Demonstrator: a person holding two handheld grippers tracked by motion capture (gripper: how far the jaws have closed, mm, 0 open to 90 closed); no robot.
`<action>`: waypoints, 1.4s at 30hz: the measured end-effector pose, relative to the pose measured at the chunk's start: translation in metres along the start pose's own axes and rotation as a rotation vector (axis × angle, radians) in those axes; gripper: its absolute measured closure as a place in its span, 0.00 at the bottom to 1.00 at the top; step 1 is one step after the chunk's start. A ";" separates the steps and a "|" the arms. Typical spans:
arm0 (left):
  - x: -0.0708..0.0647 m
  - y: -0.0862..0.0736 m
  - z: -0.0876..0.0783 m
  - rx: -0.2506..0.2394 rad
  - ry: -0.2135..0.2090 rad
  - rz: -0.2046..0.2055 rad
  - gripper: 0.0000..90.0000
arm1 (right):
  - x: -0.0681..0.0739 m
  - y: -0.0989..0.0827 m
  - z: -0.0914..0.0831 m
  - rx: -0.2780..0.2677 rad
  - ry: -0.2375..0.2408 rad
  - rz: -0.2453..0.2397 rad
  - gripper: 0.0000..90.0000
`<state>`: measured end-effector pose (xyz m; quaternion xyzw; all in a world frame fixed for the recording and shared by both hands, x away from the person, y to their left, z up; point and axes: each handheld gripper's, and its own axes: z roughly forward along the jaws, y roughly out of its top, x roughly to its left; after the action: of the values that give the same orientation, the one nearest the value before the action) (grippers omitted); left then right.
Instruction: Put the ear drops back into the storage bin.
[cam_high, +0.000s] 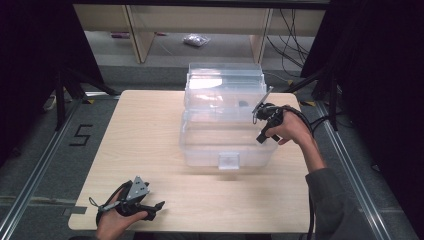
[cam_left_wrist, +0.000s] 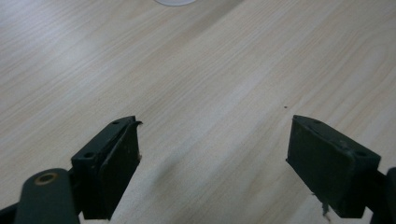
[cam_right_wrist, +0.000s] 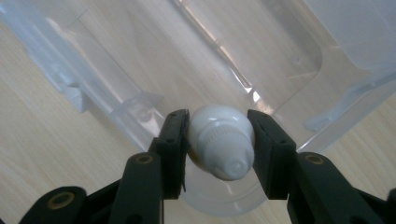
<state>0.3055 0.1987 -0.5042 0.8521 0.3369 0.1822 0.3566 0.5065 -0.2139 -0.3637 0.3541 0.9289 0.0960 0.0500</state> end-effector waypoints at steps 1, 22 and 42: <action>0.000 0.000 0.000 0.000 -0.001 0.000 0.18 | -0.002 0.001 0.003 0.003 -0.006 -0.002 0.67; -0.001 0.000 0.000 0.000 -0.001 0.003 0.18 | -0.011 0.010 0.049 0.117 0.020 0.102 0.67; -0.002 0.000 0.000 0.004 -0.009 0.010 0.18 | -0.012 0.011 0.068 0.131 0.032 0.106 0.67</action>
<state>0.3040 0.1972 -0.5044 0.8553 0.3312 0.1795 0.3557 0.5337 -0.2047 -0.4274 0.4038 0.9138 0.0433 0.0065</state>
